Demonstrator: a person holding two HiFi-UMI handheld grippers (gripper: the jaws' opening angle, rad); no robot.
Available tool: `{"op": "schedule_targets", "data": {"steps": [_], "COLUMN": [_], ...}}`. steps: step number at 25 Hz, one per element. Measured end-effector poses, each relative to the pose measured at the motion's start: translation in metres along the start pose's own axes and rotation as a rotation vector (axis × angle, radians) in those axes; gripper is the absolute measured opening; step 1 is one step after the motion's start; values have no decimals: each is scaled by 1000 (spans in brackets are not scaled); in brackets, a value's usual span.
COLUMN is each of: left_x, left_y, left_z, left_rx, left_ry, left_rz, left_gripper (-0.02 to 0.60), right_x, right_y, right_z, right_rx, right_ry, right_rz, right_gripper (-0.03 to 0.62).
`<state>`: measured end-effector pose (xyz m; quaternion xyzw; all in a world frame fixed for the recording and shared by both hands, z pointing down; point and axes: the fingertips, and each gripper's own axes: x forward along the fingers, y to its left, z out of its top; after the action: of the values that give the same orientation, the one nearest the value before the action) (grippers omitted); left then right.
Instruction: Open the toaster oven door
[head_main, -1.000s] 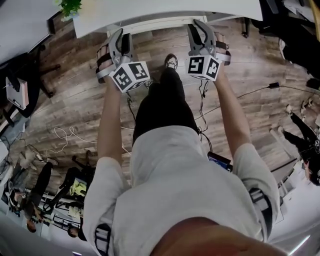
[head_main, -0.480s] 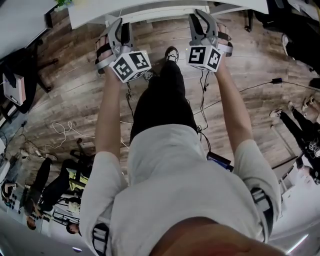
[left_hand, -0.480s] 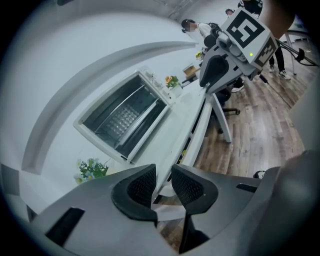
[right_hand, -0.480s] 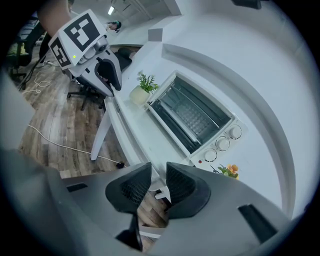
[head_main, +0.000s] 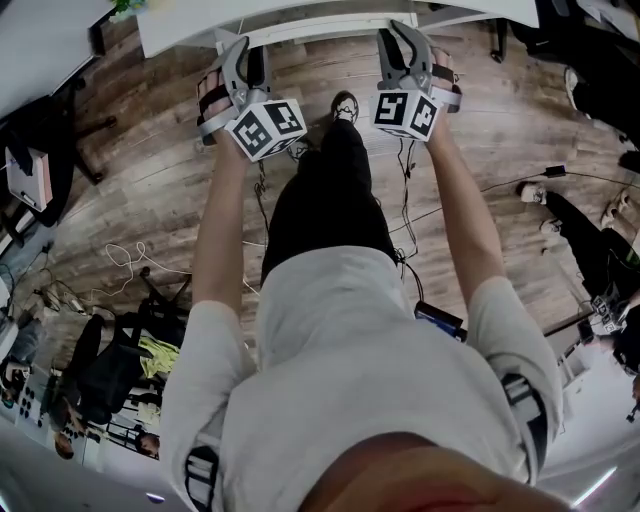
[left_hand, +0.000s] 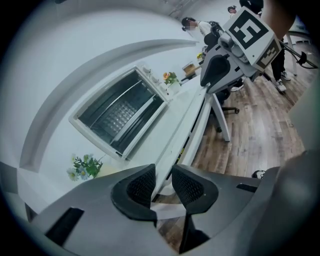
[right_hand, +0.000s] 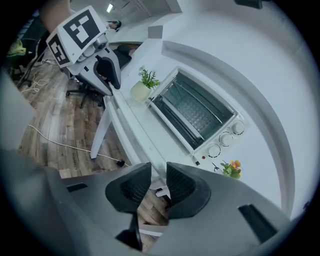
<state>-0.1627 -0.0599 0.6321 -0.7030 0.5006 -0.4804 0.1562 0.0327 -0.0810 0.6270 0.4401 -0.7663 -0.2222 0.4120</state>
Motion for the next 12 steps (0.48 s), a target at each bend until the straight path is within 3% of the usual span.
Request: {"op": "schedule_targets", "data": {"steps": [12], "left_x": [13], "left_y": [-14], "left_z": [-3], "left_rx": [10], "left_ry": [12], "left_rz": [3], "left_gripper": [109], "right_x": [11], "right_y": [9], "right_z": [-15], "right_rx": [-4], "right_ry": [23], "right_rz": [10], "right_gripper": [94]}}
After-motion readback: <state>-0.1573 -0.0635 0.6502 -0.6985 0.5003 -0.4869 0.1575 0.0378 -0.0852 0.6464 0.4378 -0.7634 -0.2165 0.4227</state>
